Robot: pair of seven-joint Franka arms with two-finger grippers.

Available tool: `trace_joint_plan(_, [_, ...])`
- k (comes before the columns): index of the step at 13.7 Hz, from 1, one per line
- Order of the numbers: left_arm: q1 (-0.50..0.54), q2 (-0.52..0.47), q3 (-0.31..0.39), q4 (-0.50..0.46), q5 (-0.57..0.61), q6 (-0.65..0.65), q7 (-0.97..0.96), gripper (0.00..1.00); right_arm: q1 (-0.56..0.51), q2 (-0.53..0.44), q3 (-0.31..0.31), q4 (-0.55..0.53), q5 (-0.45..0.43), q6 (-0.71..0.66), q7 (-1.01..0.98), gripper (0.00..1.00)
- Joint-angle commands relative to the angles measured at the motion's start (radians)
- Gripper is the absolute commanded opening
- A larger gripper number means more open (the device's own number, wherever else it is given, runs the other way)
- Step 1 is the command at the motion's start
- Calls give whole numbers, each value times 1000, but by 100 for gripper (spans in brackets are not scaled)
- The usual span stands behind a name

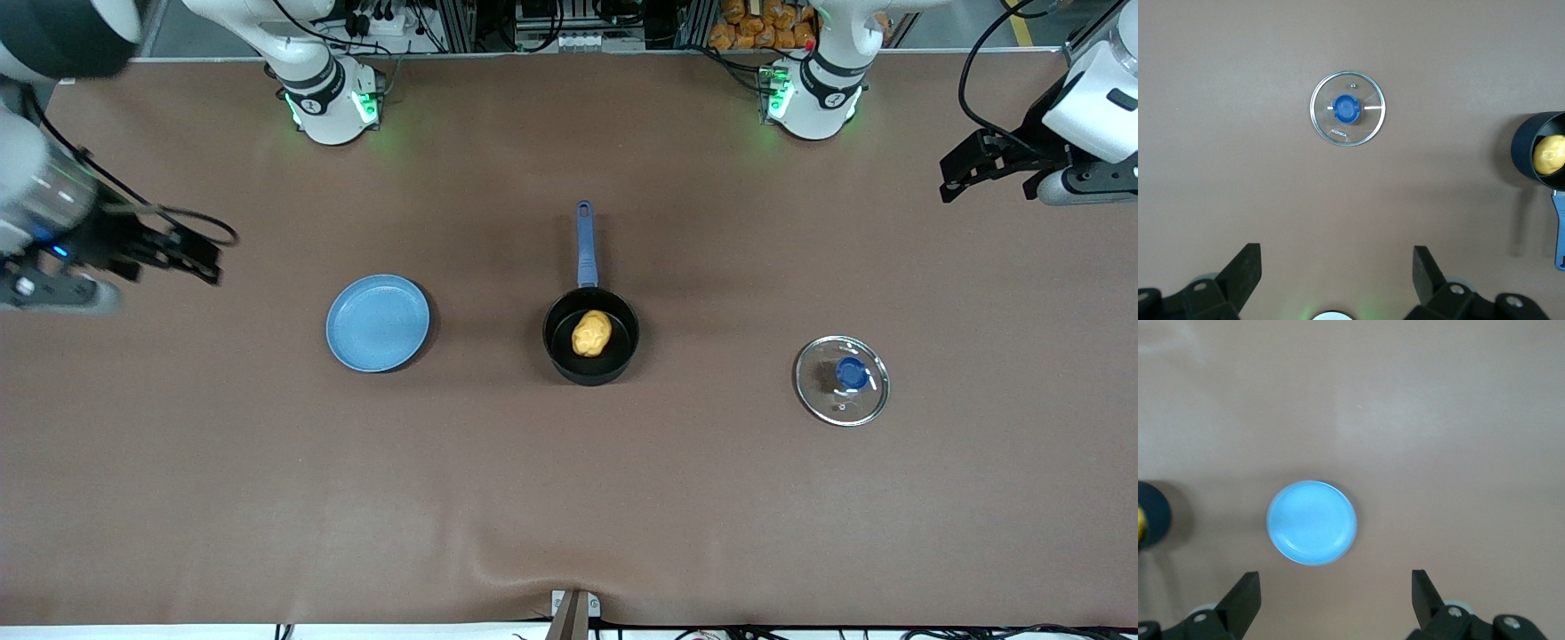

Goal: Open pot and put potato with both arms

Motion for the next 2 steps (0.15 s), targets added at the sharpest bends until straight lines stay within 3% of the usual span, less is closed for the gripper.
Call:
trace_joint_plan(1, [9, 11, -6, 26, -9, -21, 10, 100, -6, -113, -52, -133, 28, 3, -52, 100])
trace_joint_plan(2, [9, 11, -6, 26, -8, -21, 10, 100, -4, -133, -52, -153, 27, -3, -54, 100])
